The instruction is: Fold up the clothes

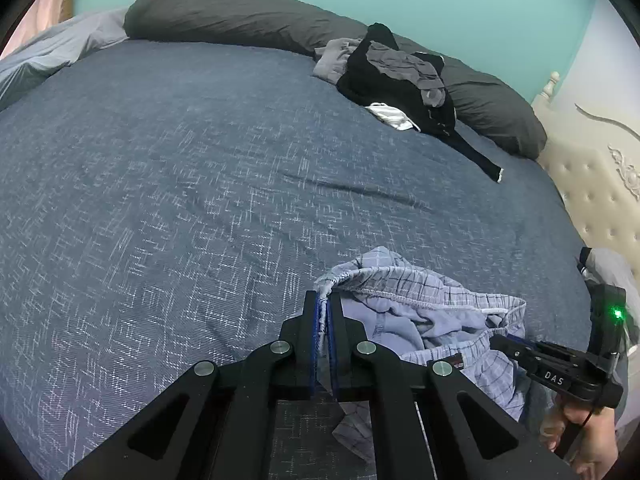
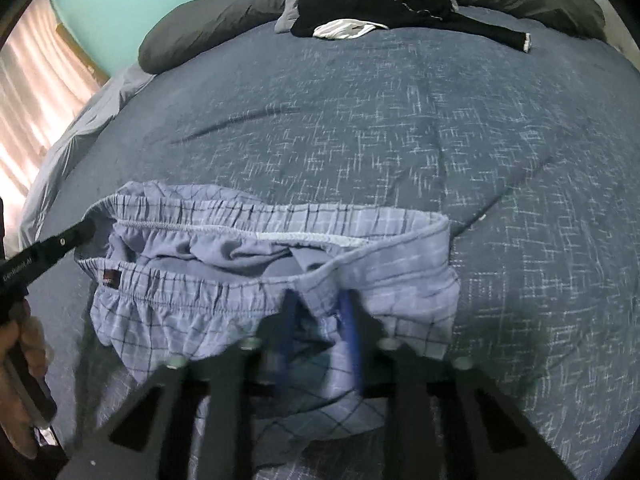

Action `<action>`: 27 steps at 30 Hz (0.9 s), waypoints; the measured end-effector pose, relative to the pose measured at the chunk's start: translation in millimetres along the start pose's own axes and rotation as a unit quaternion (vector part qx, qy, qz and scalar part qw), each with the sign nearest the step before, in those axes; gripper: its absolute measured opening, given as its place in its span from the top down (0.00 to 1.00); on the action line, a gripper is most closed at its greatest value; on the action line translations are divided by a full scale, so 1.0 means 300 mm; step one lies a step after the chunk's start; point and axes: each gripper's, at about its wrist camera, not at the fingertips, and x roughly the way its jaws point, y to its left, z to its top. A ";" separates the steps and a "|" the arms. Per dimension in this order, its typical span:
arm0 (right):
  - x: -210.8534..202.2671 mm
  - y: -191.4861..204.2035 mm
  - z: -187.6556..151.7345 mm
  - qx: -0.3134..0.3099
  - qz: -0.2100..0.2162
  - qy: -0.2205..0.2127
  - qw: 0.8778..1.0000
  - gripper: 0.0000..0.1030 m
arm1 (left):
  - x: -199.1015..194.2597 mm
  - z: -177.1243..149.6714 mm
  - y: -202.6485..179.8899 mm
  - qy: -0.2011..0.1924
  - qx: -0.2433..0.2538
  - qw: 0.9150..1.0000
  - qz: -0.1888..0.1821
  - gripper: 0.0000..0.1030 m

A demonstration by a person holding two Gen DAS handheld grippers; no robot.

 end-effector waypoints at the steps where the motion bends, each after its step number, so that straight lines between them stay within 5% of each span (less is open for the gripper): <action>1: -0.002 0.006 0.001 -0.004 0.000 -0.001 1.000 0.88 | 0.000 0.000 0.000 0.000 0.000 1.000 0.000 0.96; 12: -0.141 -0.011 0.028 -0.001 0.021 -0.059 0.998 0.93 | -0.014 0.007 0.034 -0.013 -0.030 0.999 -0.001 0.91; 15: -0.184 -0.027 0.031 0.009 0.023 -0.084 0.996 0.94 | -0.022 0.014 0.024 -0.021 -0.033 0.999 -0.003 0.76; 19: -0.207 -0.068 0.036 0.027 0.012 -0.098 0.995 0.94 | -0.043 0.023 0.007 -0.034 -0.035 0.999 -0.019 0.42; 27: -0.268 -0.225 0.025 0.098 0.004 -0.123 0.988 0.94 | -0.023 0.018 -0.003 -0.023 -0.027 0.999 -0.024 0.42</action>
